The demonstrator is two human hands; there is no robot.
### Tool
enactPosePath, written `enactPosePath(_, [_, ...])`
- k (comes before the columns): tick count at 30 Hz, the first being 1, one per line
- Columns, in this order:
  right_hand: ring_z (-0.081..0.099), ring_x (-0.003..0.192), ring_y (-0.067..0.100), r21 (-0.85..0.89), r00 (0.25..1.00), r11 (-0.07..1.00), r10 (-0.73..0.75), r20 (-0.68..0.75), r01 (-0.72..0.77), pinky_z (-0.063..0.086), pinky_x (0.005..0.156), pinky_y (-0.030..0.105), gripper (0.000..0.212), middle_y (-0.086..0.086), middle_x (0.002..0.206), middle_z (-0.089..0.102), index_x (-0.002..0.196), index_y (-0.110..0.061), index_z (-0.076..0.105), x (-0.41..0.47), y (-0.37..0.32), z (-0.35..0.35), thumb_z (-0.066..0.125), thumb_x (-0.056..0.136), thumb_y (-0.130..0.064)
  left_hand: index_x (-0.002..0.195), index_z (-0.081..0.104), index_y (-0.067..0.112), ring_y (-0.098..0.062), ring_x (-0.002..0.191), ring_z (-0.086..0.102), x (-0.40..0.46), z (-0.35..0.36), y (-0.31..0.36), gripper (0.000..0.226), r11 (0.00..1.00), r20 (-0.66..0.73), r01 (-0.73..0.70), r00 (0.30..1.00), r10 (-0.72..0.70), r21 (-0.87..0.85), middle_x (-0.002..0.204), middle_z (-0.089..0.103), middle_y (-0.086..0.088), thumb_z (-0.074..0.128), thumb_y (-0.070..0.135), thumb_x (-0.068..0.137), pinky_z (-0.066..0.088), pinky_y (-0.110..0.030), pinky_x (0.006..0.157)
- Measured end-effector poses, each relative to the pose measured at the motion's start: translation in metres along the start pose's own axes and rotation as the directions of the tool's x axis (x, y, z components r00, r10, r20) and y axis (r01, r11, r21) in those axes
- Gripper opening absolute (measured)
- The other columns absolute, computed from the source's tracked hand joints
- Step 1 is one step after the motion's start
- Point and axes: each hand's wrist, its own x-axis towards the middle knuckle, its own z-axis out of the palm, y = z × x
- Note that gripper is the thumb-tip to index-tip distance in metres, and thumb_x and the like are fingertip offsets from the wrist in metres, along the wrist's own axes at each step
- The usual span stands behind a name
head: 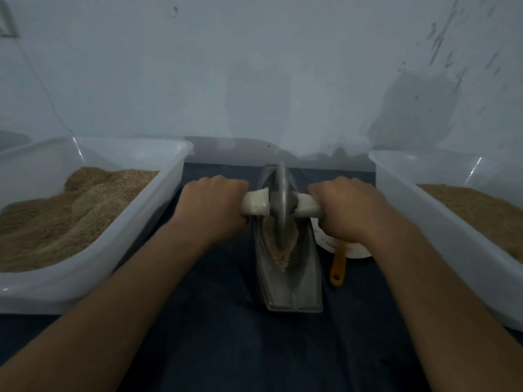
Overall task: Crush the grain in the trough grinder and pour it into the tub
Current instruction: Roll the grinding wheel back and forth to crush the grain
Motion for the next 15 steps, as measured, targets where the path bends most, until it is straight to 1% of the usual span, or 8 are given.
enactPosePath(3, [0.05, 0.069, 0.011, 0.022, 0.987, 0.999, -0.053, 0.153, 0.05, 0.036, 0.054, 0.03, 0.022, -0.007, 0.081, 0.055, 0.083, -0.033, 0.053, -0.011, -0.004, -0.016, 0.067, 0.078, -0.016, 0.079, 0.051, 0.037, -0.02, 0.08, 0.065, -0.007, -0.015, -0.009, 0.022, 0.995, 0.306, -0.004, 0.951, 0.036, -0.103, 0.086, 0.065, 0.01, 0.068, 0.051, 0.076, 0.053, -0.036, 0.072])
enactPosePath(5, [0.051, 0.069, 0.011, 0.032, 0.983, 0.998, -0.052, 0.174, 0.047, 0.035, 0.052, 0.029, 0.023, -0.007, 0.081, 0.056, 0.081, -0.033, 0.054, -0.012, -0.007, -0.019, 0.067, 0.078, -0.015, 0.073, 0.051, 0.039, -0.015, 0.073, 0.062, -0.007, -0.019, -0.011, 0.022, 0.991, 0.4, 0.02, 0.916, 0.034, -0.131, 0.078, 0.061, 0.014, 0.067, 0.053, 0.07, 0.055, -0.036, 0.071])
enactPosePath(6, [0.049, 0.068, 0.011, 0.019, 0.986, 0.999, -0.032, 0.161, 0.029, 0.033, 0.052, 0.029, 0.024, -0.006, 0.081, 0.055, 0.082, -0.033, 0.054, -0.008, -0.008, -0.018, 0.067, 0.078, -0.013, 0.076, 0.054, 0.038, -0.017, 0.075, 0.063, -0.005, -0.017, -0.008, 0.02, 0.991, 0.391, 0.036, 0.92, 0.018, -0.129, 0.081, 0.062, 0.013, 0.069, 0.051, 0.072, 0.055, -0.037, 0.072])
enactPosePath(7, [0.046, 0.067, 0.012, -0.003, 0.991, 1.0, 0.0, 0.133, 0.0, 0.032, 0.052, 0.03, 0.024, -0.005, 0.081, 0.052, 0.083, -0.031, 0.053, -0.002, -0.009, -0.014, 0.066, 0.08, -0.011, 0.082, 0.056, 0.036, -0.021, 0.08, 0.065, -0.003, -0.013, -0.005, 0.018, 0.994, 0.333, 0.049, 0.943, -0.013, -0.098, 0.086, 0.064, 0.009, 0.07, 0.046, 0.078, 0.054, -0.037, 0.073])
enactPosePath(9, [0.043, 0.068, 0.016, -0.029, 0.998, 0.998, 0.061, 0.014, -0.061, 0.034, 0.059, 0.033, 0.024, -0.004, 0.081, 0.049, 0.085, -0.027, 0.047, 0.009, -0.011, -0.003, 0.063, 0.084, -0.008, 0.09, 0.052, 0.028, -0.028, 0.088, 0.066, 0.002, 0.003, 0.003, 0.017, 0.998, 0.091, 0.06, 0.994, -0.061, 0.024, 0.092, 0.066, 0.001, 0.067, 0.037, 0.089, 0.043, -0.037, 0.07])
enactPosePath(11, [0.048, 0.073, 0.023, -0.053, 0.987, 0.995, 0.075, -0.139, -0.083, 0.038, 0.063, 0.036, 0.025, -0.001, 0.084, 0.054, 0.089, -0.025, 0.041, 0.014, -0.013, 0.012, 0.059, 0.089, -0.008, 0.088, 0.043, 0.025, -0.03, 0.086, 0.064, 0.006, 0.014, 0.01, 0.022, 0.991, -0.106, 0.067, 0.993, -0.055, 0.114, 0.089, 0.065, -0.002, 0.064, 0.029, 0.091, 0.03, -0.037, 0.07])
enactPosePath(13, [0.055, 0.075, 0.027, -0.079, 0.972, 0.994, 0.053, -0.231, -0.073, 0.042, 0.062, 0.037, 0.025, 0.0, 0.083, 0.056, 0.09, -0.023, 0.037, 0.014, -0.012, 0.023, 0.058, 0.091, -0.009, 0.086, 0.041, 0.024, -0.03, 0.083, 0.064, 0.008, 0.016, 0.012, 0.024, 0.99, -0.144, 0.065, 0.988, -0.047, 0.123, 0.085, 0.064, -0.002, 0.064, 0.027, 0.09, 0.028, -0.037, 0.069])
enactPosePath(15, [0.049, 0.072, 0.025, -0.064, 0.976, 0.997, 0.019, -0.215, -0.033, 0.037, 0.06, 0.036, 0.025, -0.003, 0.077, 0.048, 0.089, -0.024, 0.039, 0.012, -0.008, 0.021, 0.059, 0.089, -0.01, 0.089, 0.049, 0.026, -0.03, 0.083, 0.066, 0.007, 0.01, 0.009, 0.018, 0.995, -0.064, 0.056, 0.997, -0.051, 0.085, 0.086, 0.065, -0.001, 0.066, 0.03, 0.088, 0.035, -0.036, 0.068])
